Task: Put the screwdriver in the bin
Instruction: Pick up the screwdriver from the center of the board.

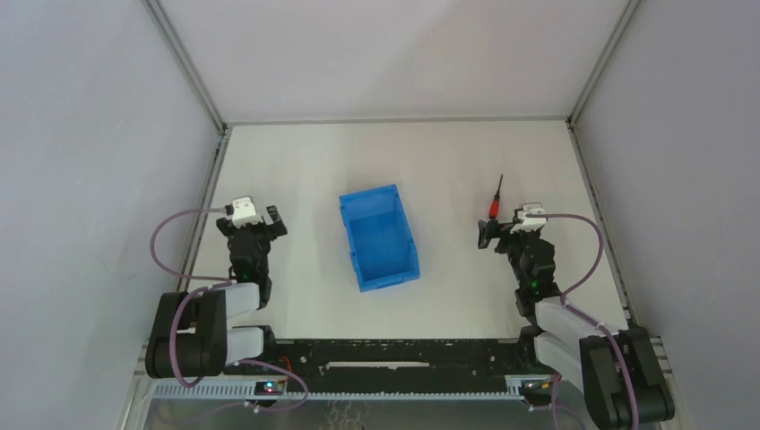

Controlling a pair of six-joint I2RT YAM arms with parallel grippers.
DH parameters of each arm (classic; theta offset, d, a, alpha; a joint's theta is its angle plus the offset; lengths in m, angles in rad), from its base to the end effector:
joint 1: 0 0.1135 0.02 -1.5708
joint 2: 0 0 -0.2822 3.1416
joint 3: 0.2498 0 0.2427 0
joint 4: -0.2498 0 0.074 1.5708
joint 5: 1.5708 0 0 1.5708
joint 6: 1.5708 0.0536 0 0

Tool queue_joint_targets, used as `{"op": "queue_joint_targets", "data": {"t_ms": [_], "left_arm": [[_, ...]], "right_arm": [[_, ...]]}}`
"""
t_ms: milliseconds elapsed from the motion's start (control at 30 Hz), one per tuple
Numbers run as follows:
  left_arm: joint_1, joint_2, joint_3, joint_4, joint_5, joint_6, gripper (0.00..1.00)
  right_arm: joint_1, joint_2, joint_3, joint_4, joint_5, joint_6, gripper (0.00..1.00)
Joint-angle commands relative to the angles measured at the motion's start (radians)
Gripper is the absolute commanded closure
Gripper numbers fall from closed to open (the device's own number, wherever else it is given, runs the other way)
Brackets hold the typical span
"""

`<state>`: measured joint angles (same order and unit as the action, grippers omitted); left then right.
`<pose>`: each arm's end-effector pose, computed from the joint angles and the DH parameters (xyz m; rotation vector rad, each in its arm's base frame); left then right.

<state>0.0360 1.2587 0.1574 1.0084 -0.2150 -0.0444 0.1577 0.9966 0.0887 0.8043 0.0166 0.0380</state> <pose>0.2185 0.0193 0.1878 -0.2293 1.6485 0.1724 0.1835 0.0283 0.1888 -0.0877 1.6738 0.1338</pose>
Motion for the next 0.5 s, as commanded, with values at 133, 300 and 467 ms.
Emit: {"op": "queue_joint_targets", "data": {"t_ms": [133,300,467], "left_arm": [[0.005,-0.002,0.039,0.035,-0.013,0.020,0.00],[0.005,-0.002,0.040,0.035,-0.013,0.020,0.00],[0.005,-0.002,0.040,0.035,-0.012,0.020,0.00]], "right_arm": [[0.003,0.002,0.026,0.033,0.000,-0.017,0.00],[0.003,0.003,0.030,0.029,0.013,-0.012,0.00],[0.002,0.006,0.042,0.008,0.011,-0.010,0.00]]}}
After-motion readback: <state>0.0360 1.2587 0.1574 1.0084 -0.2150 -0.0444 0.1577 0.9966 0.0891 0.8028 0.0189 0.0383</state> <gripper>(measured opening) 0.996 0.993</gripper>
